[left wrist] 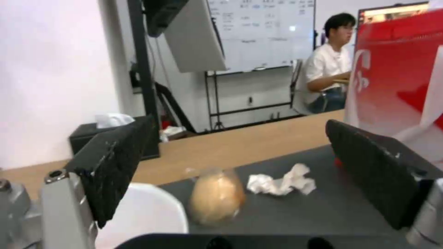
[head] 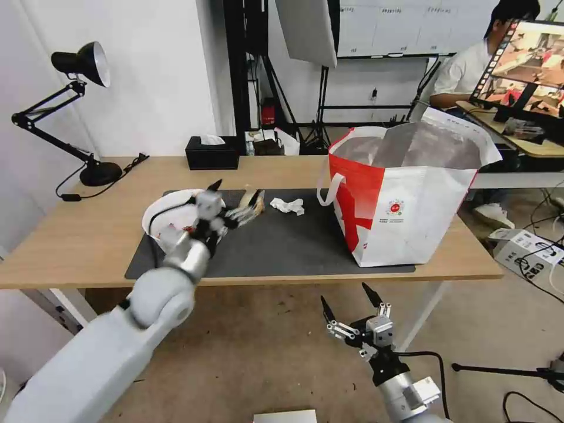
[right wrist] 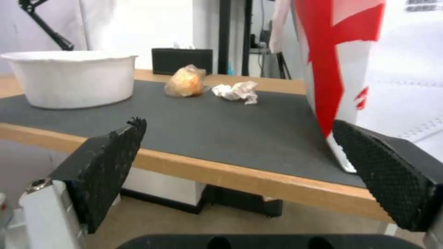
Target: Pick up the trash from the table and place it into the takeout bag.
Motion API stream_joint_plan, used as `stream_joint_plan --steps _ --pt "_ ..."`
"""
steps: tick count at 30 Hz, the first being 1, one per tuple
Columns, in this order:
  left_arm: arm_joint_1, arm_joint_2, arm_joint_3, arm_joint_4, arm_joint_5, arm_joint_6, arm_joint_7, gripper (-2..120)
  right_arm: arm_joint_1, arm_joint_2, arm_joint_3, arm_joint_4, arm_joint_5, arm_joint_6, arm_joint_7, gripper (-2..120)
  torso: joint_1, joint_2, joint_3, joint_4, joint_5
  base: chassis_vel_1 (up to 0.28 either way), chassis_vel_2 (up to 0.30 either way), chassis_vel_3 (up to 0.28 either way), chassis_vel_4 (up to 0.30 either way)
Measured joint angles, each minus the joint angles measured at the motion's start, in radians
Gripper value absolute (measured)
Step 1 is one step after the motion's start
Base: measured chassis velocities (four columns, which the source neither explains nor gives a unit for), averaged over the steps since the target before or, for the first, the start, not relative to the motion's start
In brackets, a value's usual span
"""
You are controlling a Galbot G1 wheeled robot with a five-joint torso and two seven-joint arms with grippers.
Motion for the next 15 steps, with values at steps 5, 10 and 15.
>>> stream_joint_plan --steps 5,10,15 --pt "0.076 -0.053 -0.041 -0.007 0.074 -0.033 0.014 100 -0.026 0.025 0.024 0.016 -0.013 0.015 0.006 100 0.0 0.0 0.0 -0.0015 -0.0003 0.0 0.0 0.0 0.0" --pt "0.267 -0.137 -0.163 -0.037 0.172 -0.083 0.035 100 -0.016 0.032 0.016 0.005 -0.02 0.017 0.011 100 0.0 0.0 0.0 -0.0005 -0.0002 0.0 0.0 0.0 0.0" --pt "0.424 -0.211 -0.254 -0.053 0.235 -0.127 0.046 100 -0.012 0.035 0.007 -0.014 -0.025 0.024 0.014 100 0.0 0.0 0.0 -0.0006 0.0 0.0 0.0 0.0 0.0"
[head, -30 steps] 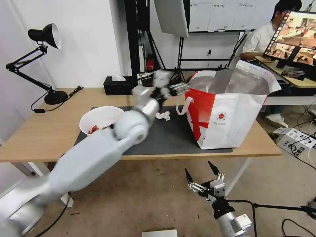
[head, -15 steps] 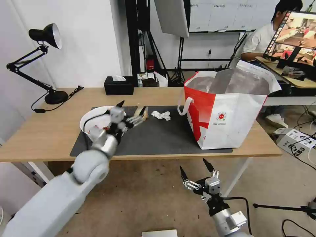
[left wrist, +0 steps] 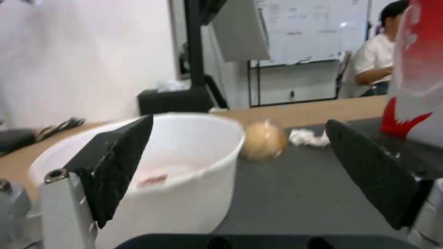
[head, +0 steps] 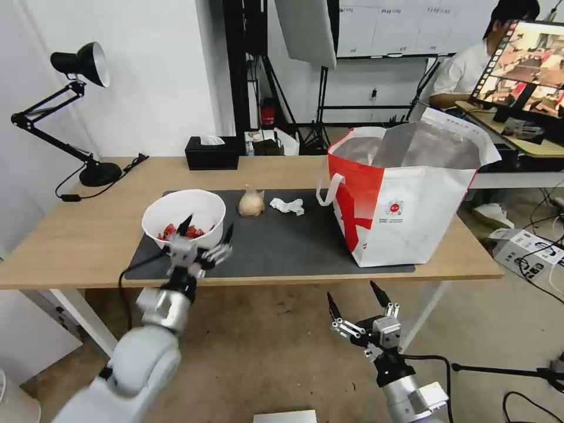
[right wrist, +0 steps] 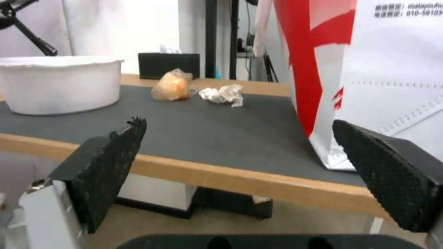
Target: Pick up the trash from the table and place it into the takeout bag.
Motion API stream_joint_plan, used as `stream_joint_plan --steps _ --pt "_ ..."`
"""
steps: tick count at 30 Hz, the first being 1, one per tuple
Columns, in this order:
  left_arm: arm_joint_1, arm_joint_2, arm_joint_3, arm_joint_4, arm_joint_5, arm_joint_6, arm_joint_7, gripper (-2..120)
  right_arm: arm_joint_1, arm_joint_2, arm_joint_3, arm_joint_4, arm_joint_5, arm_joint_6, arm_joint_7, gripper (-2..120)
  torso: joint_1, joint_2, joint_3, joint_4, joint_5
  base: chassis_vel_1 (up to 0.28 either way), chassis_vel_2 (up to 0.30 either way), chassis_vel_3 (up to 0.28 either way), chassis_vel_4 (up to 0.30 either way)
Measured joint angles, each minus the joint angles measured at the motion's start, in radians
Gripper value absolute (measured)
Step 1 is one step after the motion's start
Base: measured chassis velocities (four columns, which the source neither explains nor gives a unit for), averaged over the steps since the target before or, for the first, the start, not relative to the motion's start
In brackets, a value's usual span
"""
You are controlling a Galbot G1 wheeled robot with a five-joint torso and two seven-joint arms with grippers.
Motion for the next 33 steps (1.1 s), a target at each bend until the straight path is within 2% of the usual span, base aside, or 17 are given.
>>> stream_joint_plan --steps 6,13,22,30,33 --pt "0.119 -0.059 -0.068 -0.013 0.011 -0.006 0.012 100 0.01 0.0 -0.009 -0.019 -0.001 0.004 0.008 100 0.0 0.0 0.0 -0.0001 0.0001 0.0 0.0 0.0 0.0" --pt "0.165 -0.08 -0.093 -0.008 0.02 -0.006 0.039 100 0.02 -0.004 -0.014 -0.03 -0.001 0.004 0.02 100 0.0 0.0 0.0 -0.0002 0.0 0.0 0.0 0.0 0.0" --pt "0.184 -0.087 -0.101 0.01 0.02 -0.005 0.043 100 0.039 -0.021 -0.027 -0.035 0.0 -0.001 0.027 100 0.0 0.0 0.0 -0.0003 -0.0001 0.0 0.0 0.0 0.0" --pt "0.188 -0.087 -0.087 0.015 0.03 -0.006 0.042 100 0.209 -0.143 -0.116 -0.027 0.075 -0.074 0.059 100 0.0 0.0 0.0 -0.0002 0.0 0.0 0.0 0.0 0.0" --pt "0.189 -0.089 -0.089 0.017 0.03 -0.018 0.041 100 0.359 -0.211 -0.188 -0.025 0.151 -0.136 0.086 100 0.0 0.0 0.0 -0.0001 -0.0002 0.0 0.0 0.0 0.0"
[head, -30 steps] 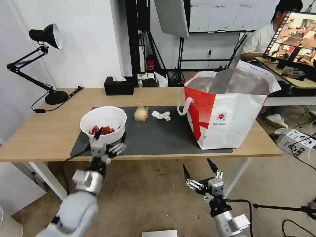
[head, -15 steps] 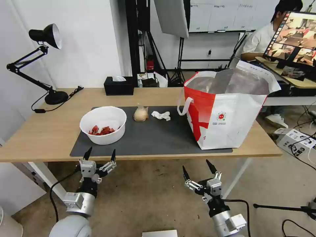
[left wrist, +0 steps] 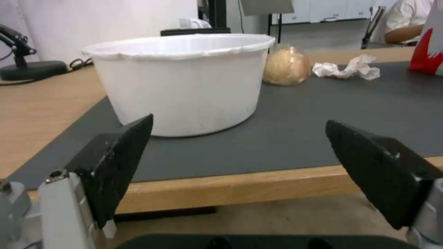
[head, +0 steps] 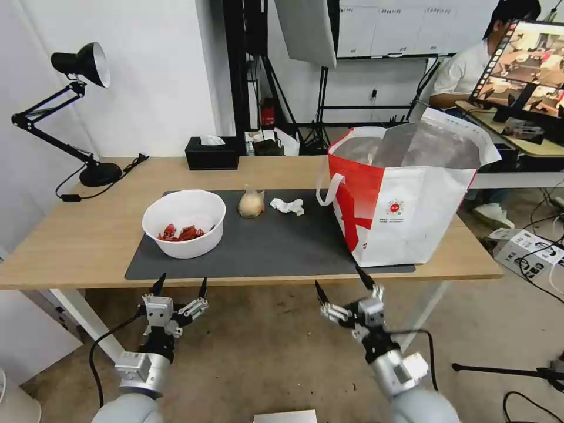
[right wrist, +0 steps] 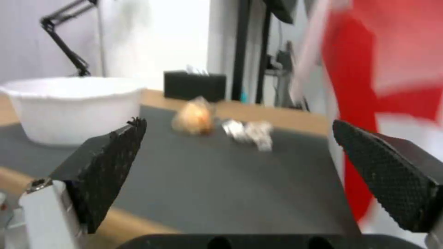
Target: Pick up the trash from the table and place it into the takeout bag.
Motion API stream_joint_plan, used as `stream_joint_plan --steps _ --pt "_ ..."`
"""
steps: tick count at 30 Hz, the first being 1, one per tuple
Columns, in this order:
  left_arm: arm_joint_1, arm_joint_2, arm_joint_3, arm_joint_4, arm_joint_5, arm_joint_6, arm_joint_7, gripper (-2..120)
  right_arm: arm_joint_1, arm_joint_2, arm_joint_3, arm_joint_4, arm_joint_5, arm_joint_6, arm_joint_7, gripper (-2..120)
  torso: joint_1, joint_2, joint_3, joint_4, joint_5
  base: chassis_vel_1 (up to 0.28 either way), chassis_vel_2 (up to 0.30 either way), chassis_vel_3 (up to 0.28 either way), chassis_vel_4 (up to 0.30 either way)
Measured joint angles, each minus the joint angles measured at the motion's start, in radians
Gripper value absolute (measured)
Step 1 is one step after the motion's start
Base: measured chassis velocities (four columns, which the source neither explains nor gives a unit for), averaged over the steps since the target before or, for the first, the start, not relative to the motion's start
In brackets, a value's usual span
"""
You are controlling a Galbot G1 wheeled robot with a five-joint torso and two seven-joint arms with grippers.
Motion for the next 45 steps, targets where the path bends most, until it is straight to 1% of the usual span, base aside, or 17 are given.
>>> stream_joint_plan --steps 1,4,5,8,9,10,12,14,17,18,20,23,25,26,31,39,45 --pt "0.0 0.0 0.0 0.0 0.0 0.0 0.0 100 0.0 0.0 0.0 0.0 0.0 0.0 0.0 100 0.0 0.0 0.0 0.0 0.0 0.0 0.0 0.0 0.0" --pt "-0.003 0.001 -0.005 0.004 -0.001 -0.004 -0.001 100 0.199 -0.036 -0.123 -0.069 0.05 -0.049 0.024 100 0.0 0.0 0.0 -0.0001 0.0001 0.0 0.0 0.0 0.0" --pt "-0.003 0.001 -0.005 0.004 -0.001 -0.004 -0.001 100 0.199 -0.036 -0.123 -0.069 0.05 -0.049 0.024 100 0.0 0.0 0.0 -0.0001 0.0001 0.0 0.0 0.0 0.0" --pt "-0.008 0.0 -0.006 0.004 -0.003 -0.004 -0.002 100 0.39 -0.016 -0.257 -0.15 0.086 -0.1 0.068 100 0.0 0.0 0.0 0.0001 0.0 0.0 0.0 0.0 0.0" --pt "-0.008 0.0 -0.007 0.005 -0.003 -0.004 -0.002 100 0.433 -0.004 -0.289 -0.172 0.092 -0.115 0.082 100 0.0 0.0 0.0 0.0001 0.0001 0.0 0.0 0.0 0.0" --pt "-0.008 0.0 -0.007 0.005 -0.003 -0.004 -0.002 100 0.433 -0.004 -0.289 -0.172 0.092 -0.115 0.082 100 0.0 0.0 0.0 0.0001 0.0001 0.0 0.0 0.0 0.0" --pt "-0.008 0.001 -0.014 0.006 -0.004 -0.002 -0.003 100 0.554 0.049 -0.375 -0.254 0.123 -0.164 0.145 100 0.0 0.0 0.0 0.0001 0.0001 0.0 0.0 0.0 0.0" --pt "-0.007 0.001 -0.016 0.006 -0.004 -0.002 -0.003 100 0.586 0.066 -0.396 -0.278 0.136 -0.188 0.171 100 0.0 0.0 0.0 0.0001 -0.0001 0.0 0.0 0.0 0.0" --pt "-0.007 0.003 -0.021 0.005 -0.005 0.0 -0.004 100 0.71 0.141 -0.467 -0.353 0.216 -0.306 0.311 100 0.0 0.0 0.0 0.0003 -0.0002 0.0 0.0 0.0 0.0" --pt "-0.007 0.003 -0.021 0.005 -0.005 0.0 -0.004 100 0.71 0.141 -0.467 -0.353 0.216 -0.306 0.311 100 0.0 0.0 0.0 0.0003 -0.0002 0.0 0.0 0.0 0.0" --pt "-0.011 0.003 -0.022 -0.001 -0.006 0.011 -0.006 100 0.767 0.184 -0.495 -0.39 0.267 -0.37 0.391 100 0.0 0.0 0.0 0.0001 0.0 0.0 0.0 0.0 0.0" --pt "-0.011 0.003 -0.022 -0.002 -0.006 0.013 -0.006 100 0.778 0.193 -0.5 -0.399 0.277 -0.38 0.41 100 0.0 0.0 0.0 0.0001 0.0 0.0 0.0 0.0 0.0" --pt "-0.013 0.001 -0.021 -0.003 -0.006 0.019 -0.006 100 0.824 0.238 -0.517 -0.439 0.331 -0.426 0.496 100 0.0 0.0 0.0 0.0002 -0.0001 0.0 0.0 0.0 0.0" --pt "-0.013 0.001 -0.021 -0.003 -0.006 0.019 -0.006 100 0.824 0.238 -0.517 -0.439 0.331 -0.426 0.496 100 0.0 0.0 0.0 0.0002 -0.0001 0.0 0.0 0.0 0.0" --pt "-0.014 -0.003 -0.016 -0.003 -0.005 0.021 -0.007 100 0.871 0.301 -0.523 -0.517 0.364 -0.461 0.602 100 0.0 0.0 0.0 0.0 0.0 0.0 0.0 0.0 0.0" --pt "-0.006 -0.012 -0.014 -0.009 0.0 0.021 -0.007 100 0.925 0.38 -0.508 -0.63 0.379 -0.5 0.694 100 0.0 0.0 0.0 0.0 0.0001 0.0 0.0 0.0 0.0" --pt "0.001 -0.013 -0.013 -0.014 0.0 0.019 -0.006 100 0.959 0.427 -0.488 -0.712 0.398 -0.524 0.707 100 0.0 0.0 0.0 0.0 0.0001 0.0 0.0 0.0 0.0"
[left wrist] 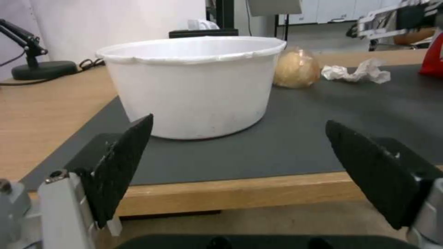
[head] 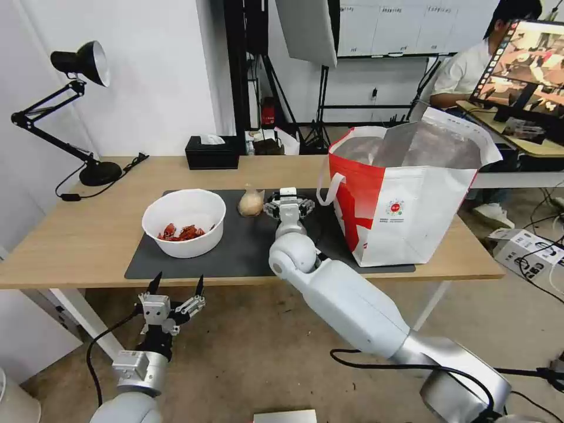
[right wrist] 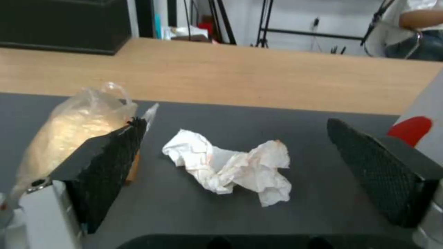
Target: Pick up the trash from the table and place it into the takeout bag.
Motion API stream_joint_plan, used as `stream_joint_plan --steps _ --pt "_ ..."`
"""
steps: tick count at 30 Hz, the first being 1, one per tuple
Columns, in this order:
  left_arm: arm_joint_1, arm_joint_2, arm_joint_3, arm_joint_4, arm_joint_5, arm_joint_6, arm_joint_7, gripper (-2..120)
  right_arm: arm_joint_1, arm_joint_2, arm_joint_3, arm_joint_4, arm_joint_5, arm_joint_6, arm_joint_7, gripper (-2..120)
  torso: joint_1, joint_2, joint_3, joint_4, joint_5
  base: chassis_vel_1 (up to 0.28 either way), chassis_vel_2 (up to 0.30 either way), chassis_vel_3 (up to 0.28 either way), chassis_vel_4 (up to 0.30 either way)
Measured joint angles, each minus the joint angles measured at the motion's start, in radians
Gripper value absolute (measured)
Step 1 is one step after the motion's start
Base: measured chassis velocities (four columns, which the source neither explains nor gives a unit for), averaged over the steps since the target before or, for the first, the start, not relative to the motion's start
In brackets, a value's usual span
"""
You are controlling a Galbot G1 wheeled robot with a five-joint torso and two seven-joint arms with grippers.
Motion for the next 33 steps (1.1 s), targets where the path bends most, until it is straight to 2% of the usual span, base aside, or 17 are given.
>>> stream_joint_plan --steps 9,19,33 --pt "0.008 -0.003 0.002 -0.023 0.0 -0.004 0.004 100 0.034 0.057 0.028 -0.132 0.01 -0.025 -0.042 100 0.0 0.0 0.0 0.0 0.0 0.0 0.0 0.0 0.0" --pt "0.01 -0.002 0.006 -0.026 0.004 -0.01 0.009 100 0.061 0.1 0.049 -0.221 0.025 -0.081 -0.059 100 0.0 0.0 0.0 0.0 0.0 0.0 0.0 0.0 0.0" --pt "0.01 -0.002 0.016 -0.026 0.011 -0.013 0.013 100 0.081 0.117 0.082 -0.288 0.022 -0.087 -0.115 100 0.0 0.0 0.0 0.0 0.0001 0.0 0.0 0.0 0.0"
